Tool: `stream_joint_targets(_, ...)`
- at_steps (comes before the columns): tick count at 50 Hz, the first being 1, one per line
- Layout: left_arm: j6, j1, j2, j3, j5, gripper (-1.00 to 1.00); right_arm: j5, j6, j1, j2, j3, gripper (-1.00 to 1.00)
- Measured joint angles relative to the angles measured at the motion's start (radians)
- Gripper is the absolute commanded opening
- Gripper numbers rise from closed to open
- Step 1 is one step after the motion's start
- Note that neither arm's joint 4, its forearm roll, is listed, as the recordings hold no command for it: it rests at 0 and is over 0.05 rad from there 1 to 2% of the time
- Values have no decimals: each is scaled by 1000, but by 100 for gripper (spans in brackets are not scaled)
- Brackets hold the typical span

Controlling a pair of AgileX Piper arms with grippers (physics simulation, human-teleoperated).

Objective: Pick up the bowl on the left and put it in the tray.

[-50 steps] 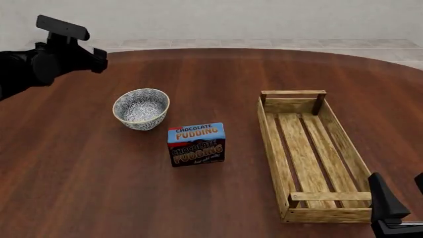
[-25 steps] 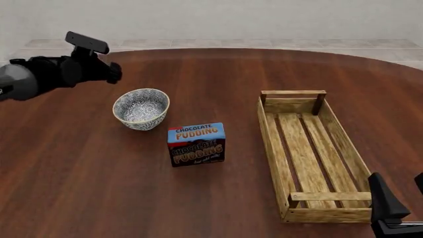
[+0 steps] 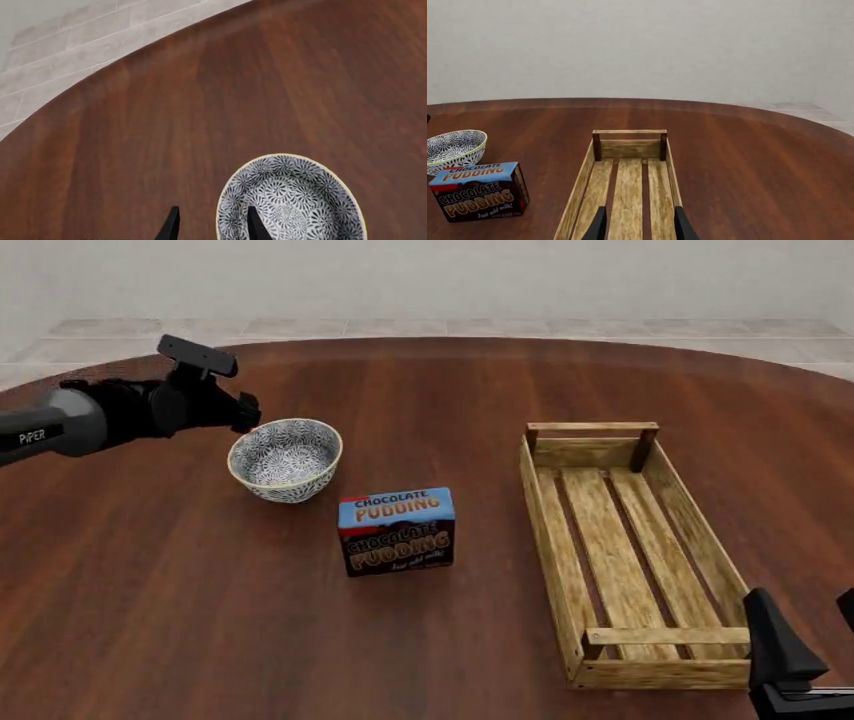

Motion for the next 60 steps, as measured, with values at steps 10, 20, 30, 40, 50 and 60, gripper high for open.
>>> stream_joint_targets(10, 0, 0, 14, 22, -23, 100, 0, 0, 0, 0, 0, 100)
stream_joint_targets(20, -8, 2, 27, 43, -42, 100, 0, 0, 0, 0, 0, 100)
stream_joint_targets(30, -13, 5, 47, 57, -64, 100, 0, 0, 0, 0, 0, 100)
stream_joint_targets(40, -11, 12, 63, 72, -87, 100, 0, 0, 0, 0, 0, 100)
stream_joint_targets(50, -14, 18, 81, 76, -102, 100, 0, 0, 0, 0, 0, 100)
stream_joint_targets(60, -18, 21, 98, 78, -114, 100, 0, 0, 0, 0, 0, 100)
